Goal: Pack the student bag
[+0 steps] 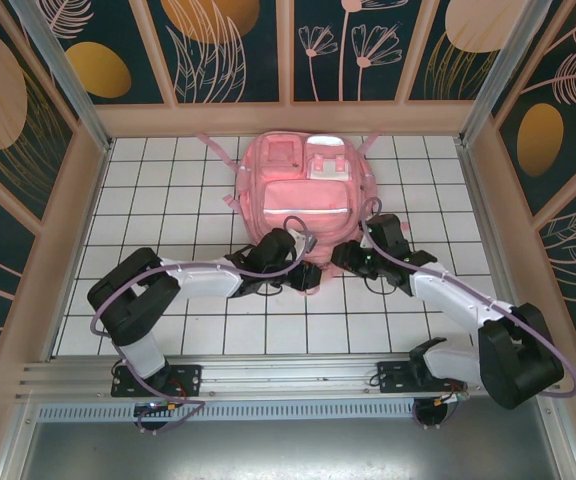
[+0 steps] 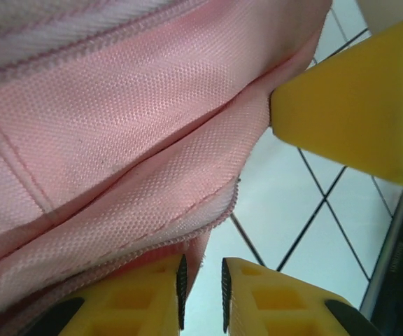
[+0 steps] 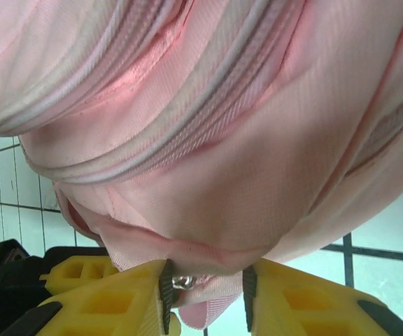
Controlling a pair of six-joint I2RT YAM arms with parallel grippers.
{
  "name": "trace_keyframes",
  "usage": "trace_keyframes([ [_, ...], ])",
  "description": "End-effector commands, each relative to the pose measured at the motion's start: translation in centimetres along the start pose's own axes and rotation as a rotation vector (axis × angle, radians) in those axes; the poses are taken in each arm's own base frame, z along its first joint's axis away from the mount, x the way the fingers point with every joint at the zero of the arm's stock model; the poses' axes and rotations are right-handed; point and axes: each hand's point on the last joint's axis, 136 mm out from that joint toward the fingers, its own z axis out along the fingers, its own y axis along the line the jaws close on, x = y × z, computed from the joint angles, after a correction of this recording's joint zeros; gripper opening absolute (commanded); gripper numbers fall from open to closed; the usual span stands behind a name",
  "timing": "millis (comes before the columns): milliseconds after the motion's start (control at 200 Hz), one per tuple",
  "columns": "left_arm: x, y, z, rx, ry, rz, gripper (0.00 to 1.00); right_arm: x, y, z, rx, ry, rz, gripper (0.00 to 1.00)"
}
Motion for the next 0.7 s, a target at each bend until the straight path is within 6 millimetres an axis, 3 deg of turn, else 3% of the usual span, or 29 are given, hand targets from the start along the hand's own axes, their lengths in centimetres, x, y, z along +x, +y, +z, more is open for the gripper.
trace_keyframes([
  [0,0.6,-1.7,0.6,0.112,0.012,-0.036,0.23,1.0,-0.5,-1.0,0.019,0.004,0.022,0.32],
  [190,-0.3,-1.8,-0.2,0.093,-0.035,-0.029,0.34,1.9,0.0,-0.5,0.011,0.028,0.008,0.32],
  [310,-1.5,-1.8,-3.4,0.054,-0.115,-0.021,0.37,1.8,0.5,0.1,0.017,0.029,0.0,0.3],
  [540,-3.9,3.1,-11.4,-0.127,-0.318,-0.135,0.43,2.3,1.7,1.6,0.021,0.054,-0.032,0.27],
  [696,-4.2,6.2,-13.6,-0.293,-0.356,-0.164,0.44,1.5,1.5,2.6,0.048,0.034,-0.045,0.26],
])
